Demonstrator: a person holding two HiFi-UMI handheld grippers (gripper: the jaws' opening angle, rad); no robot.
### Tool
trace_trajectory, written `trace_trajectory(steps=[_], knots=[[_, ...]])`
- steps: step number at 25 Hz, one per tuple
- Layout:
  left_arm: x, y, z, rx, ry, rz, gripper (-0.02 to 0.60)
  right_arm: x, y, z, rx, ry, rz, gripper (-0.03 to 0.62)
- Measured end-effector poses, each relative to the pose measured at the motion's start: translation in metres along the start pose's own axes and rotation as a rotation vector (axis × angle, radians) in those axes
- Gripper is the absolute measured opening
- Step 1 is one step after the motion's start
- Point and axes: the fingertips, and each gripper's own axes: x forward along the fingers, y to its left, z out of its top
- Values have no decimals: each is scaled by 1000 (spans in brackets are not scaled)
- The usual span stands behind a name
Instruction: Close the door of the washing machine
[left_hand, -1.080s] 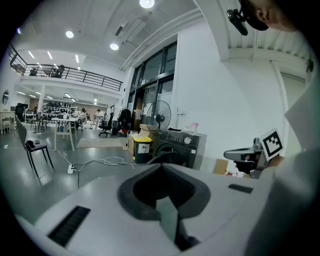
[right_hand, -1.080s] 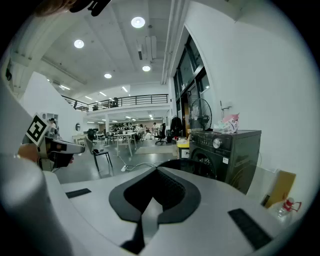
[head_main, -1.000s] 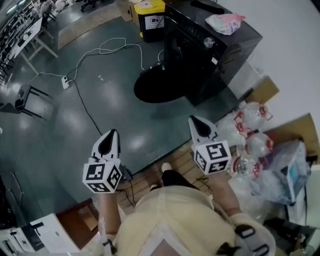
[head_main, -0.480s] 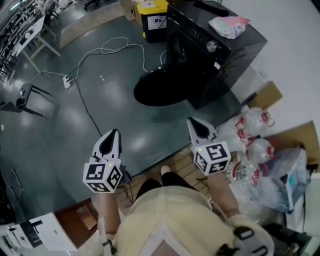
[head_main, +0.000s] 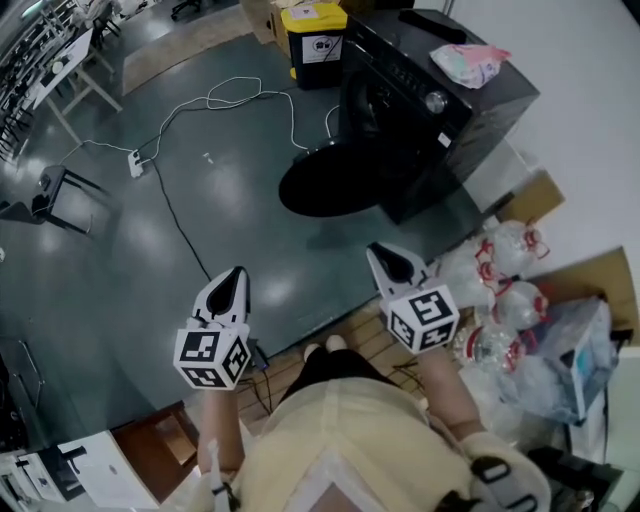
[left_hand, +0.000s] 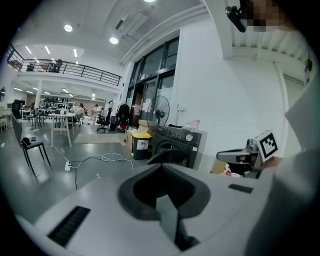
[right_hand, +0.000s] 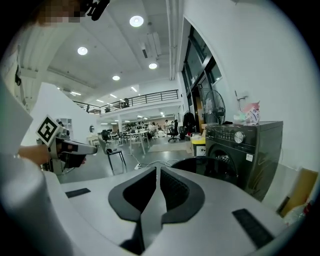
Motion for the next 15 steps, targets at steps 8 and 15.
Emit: trace_trajectory(steps=[8, 15], knots=[[-4, 19, -5, 31, 6, -41, 5, 16, 10, 4, -39, 22, -24, 88], [0, 24, -6, 11, 9, -44, 5, 28, 6, 11, -81, 37, -21, 131]])
